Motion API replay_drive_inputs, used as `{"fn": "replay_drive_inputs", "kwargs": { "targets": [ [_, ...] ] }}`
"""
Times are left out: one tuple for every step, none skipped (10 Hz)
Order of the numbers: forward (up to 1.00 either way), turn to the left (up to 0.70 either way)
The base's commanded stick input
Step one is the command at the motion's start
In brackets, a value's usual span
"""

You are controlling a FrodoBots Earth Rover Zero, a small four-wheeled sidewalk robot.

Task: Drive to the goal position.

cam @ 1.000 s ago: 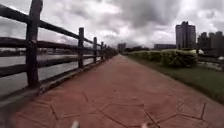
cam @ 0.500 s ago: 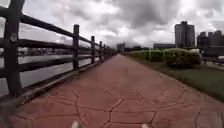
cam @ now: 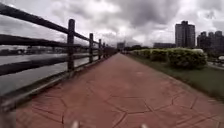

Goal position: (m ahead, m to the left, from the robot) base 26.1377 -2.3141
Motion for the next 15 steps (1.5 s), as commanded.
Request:
{"fn": "replay_drive_inputs", "kwargs": {
  "targets": [
    [0.70,0.00],
    [0.70,0.00],
    [0.70,0.00],
    [0.70,0.00],
    [0.70,0.00],
    [0.70,0.00],
    [0.70,0.00],
    [0.70,0.00],
    [0.70,-0.07],
    [0.70,-0.14],
    [0.70,-0.08],
    [0.70,-0.01],
    [0.70,0.00],
    [0.70,0.00],
    [0.70,0.00]
  ]
}}
